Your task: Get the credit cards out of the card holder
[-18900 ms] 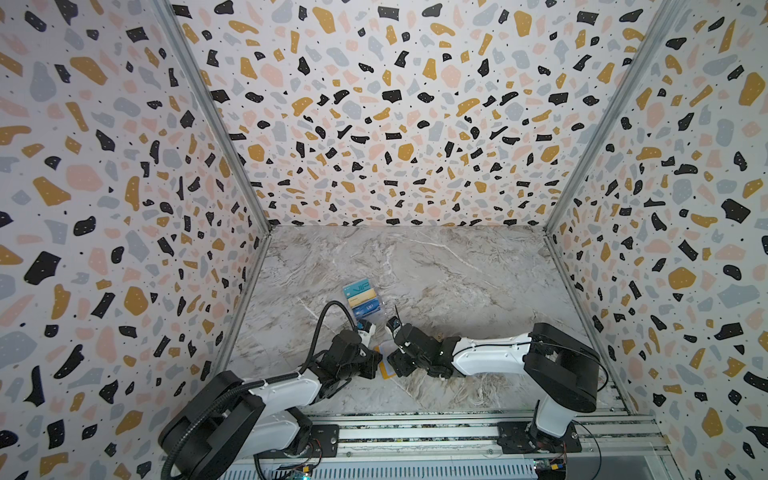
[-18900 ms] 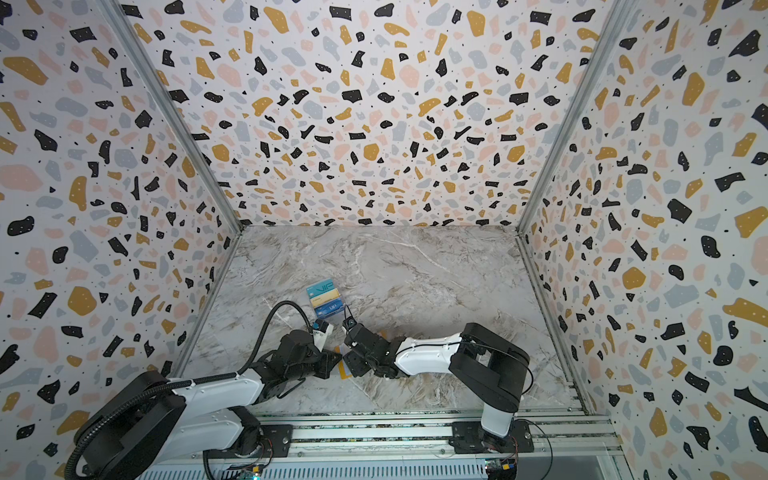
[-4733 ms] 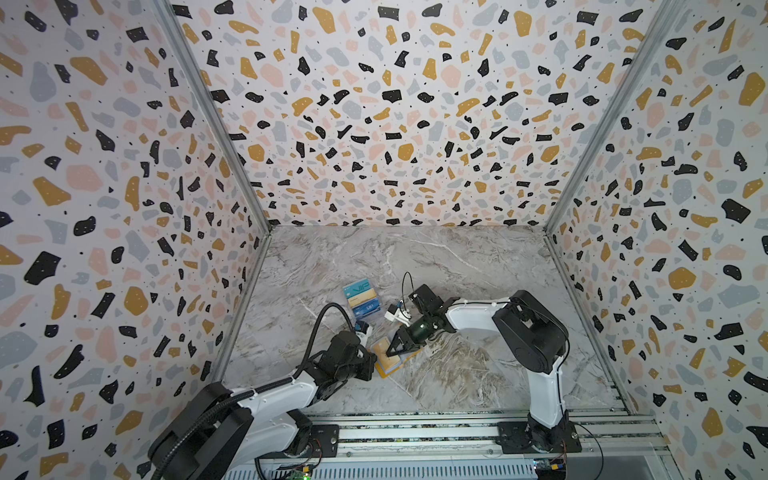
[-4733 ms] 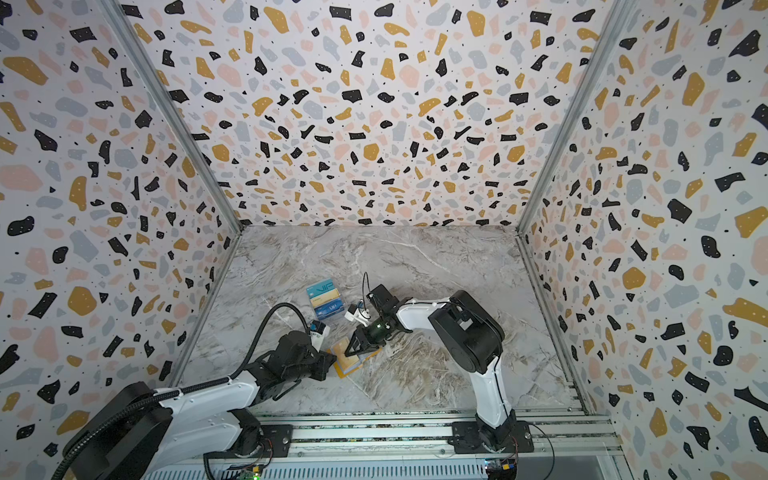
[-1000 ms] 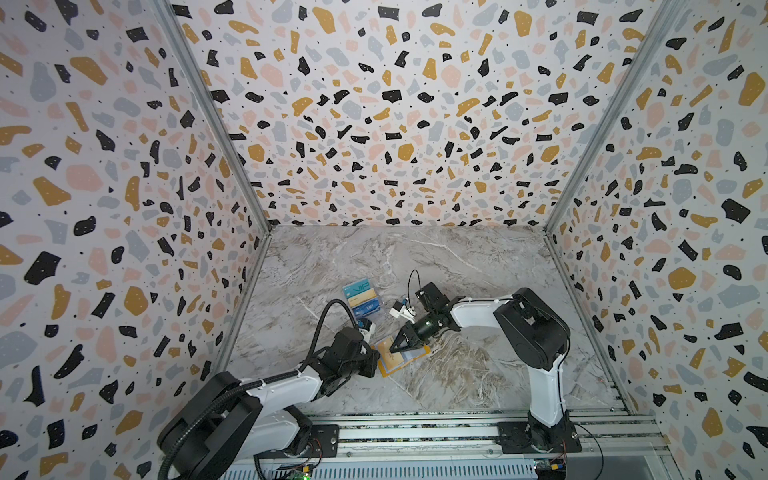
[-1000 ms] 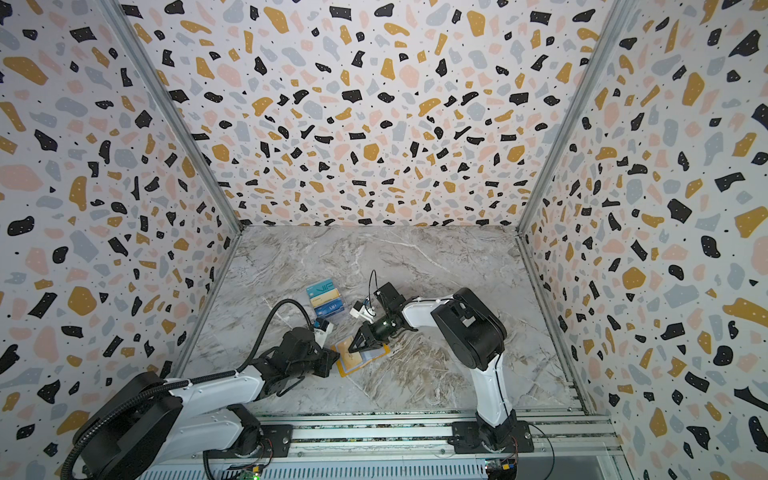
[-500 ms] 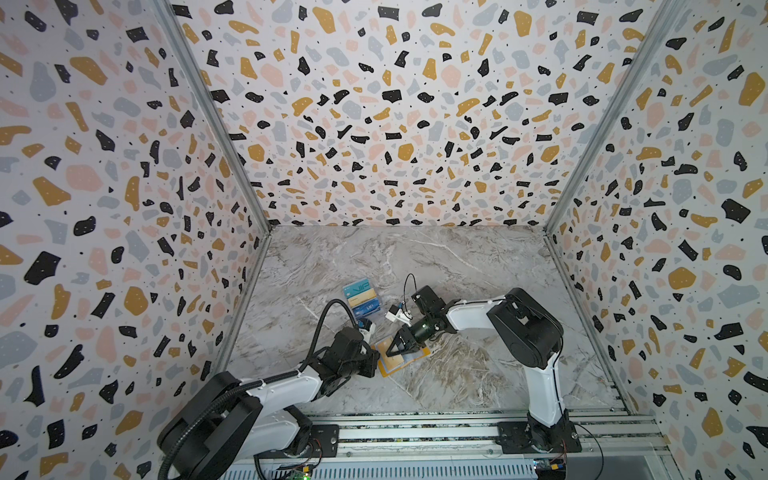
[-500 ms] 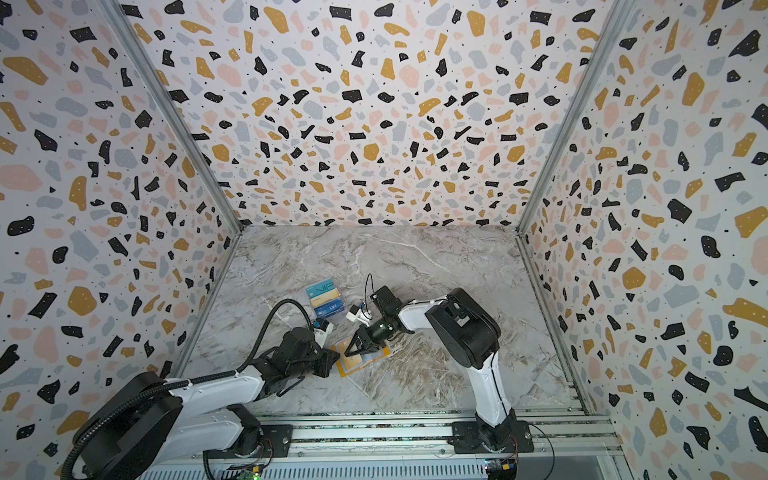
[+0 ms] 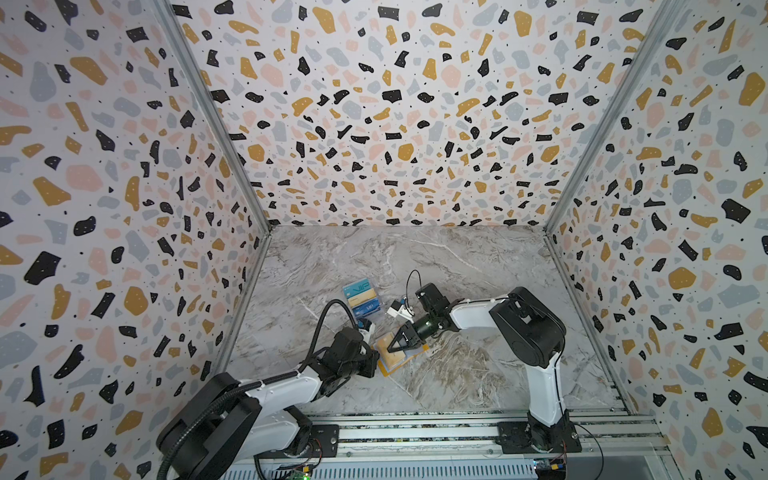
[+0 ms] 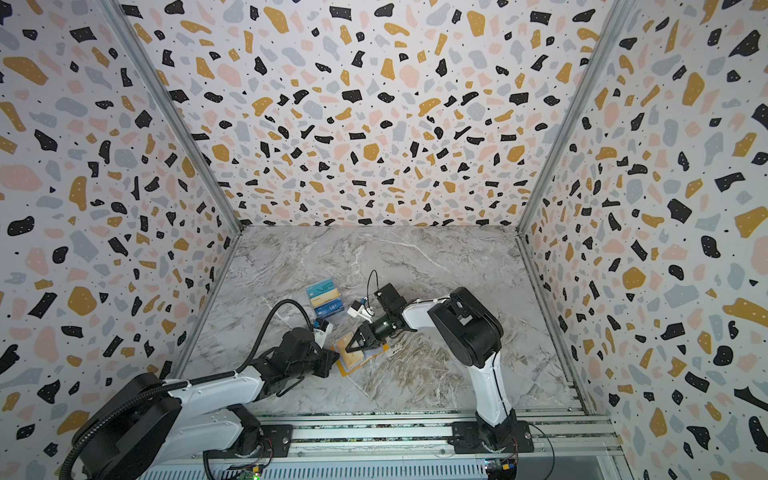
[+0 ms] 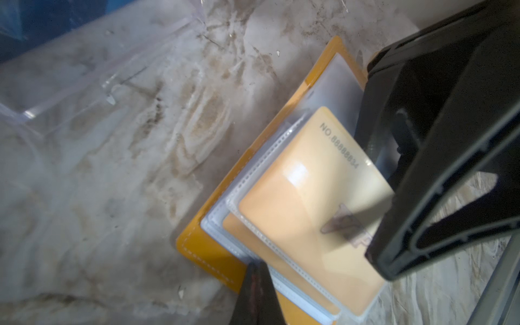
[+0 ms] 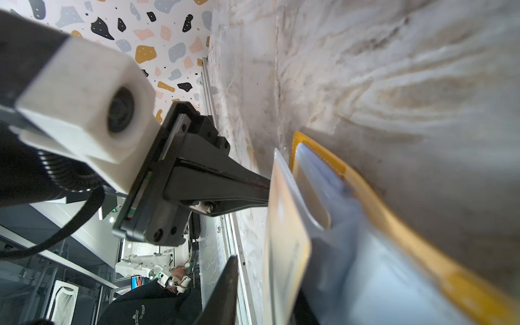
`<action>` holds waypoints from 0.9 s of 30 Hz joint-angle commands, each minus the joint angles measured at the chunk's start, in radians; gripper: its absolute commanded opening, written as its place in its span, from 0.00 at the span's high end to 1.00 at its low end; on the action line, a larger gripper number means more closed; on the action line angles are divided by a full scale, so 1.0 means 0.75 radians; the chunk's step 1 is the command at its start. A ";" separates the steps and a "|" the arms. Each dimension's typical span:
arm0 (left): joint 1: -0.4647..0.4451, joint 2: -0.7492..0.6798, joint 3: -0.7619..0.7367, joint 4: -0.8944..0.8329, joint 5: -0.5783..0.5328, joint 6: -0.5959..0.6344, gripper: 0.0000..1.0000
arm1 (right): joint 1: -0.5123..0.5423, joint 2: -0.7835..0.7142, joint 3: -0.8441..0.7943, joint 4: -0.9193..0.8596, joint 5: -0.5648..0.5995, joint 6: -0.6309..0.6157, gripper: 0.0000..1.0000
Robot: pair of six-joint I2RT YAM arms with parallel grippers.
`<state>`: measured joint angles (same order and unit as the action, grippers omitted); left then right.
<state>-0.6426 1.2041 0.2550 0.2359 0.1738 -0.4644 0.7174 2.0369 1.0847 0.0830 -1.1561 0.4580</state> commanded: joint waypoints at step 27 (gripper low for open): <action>-0.006 0.001 -0.031 -0.095 -0.024 -0.004 1.00 | -0.124 -0.177 -0.145 0.026 0.048 -0.052 0.84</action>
<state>-0.6426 1.1973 0.2543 0.2260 0.1696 -0.4652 0.6273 1.9160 0.9604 0.1497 -1.1538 0.4480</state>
